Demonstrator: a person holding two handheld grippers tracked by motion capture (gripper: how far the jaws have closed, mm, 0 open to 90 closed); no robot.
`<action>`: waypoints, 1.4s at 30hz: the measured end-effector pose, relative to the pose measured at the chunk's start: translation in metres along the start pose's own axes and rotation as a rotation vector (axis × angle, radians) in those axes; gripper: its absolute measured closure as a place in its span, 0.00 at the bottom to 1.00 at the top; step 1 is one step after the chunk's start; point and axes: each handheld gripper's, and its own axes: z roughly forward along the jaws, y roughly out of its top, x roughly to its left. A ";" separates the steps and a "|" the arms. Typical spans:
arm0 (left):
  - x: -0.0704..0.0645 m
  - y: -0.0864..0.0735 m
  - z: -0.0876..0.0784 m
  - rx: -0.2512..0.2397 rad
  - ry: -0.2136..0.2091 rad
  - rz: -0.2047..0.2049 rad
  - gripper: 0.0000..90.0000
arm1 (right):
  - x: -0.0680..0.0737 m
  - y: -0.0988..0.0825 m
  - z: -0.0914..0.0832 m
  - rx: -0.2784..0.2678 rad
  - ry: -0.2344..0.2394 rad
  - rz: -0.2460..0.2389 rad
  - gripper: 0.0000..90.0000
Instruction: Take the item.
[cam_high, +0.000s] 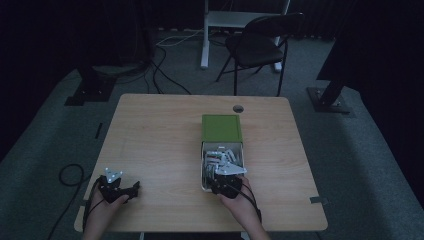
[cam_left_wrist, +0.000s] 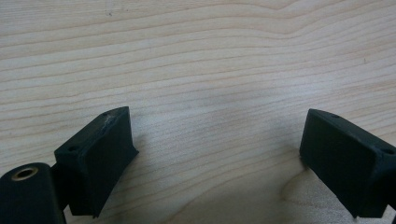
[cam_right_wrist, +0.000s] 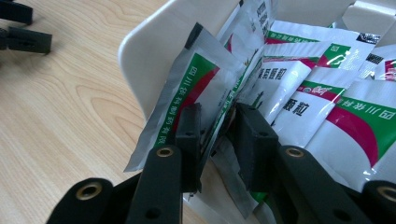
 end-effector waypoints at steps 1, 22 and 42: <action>0.000 0.000 0.000 0.000 0.000 0.000 0.12 | 0.000 0.000 0.000 0.000 -0.006 -0.005 0.81; 0.000 0.000 0.000 0.000 0.000 0.001 0.12 | -0.004 0.010 -0.020 -0.069 -0.049 0.019 0.96; 0.000 0.000 0.000 0.000 0.000 0.001 0.12 | -0.019 0.032 -0.061 -0.205 -0.043 0.071 0.96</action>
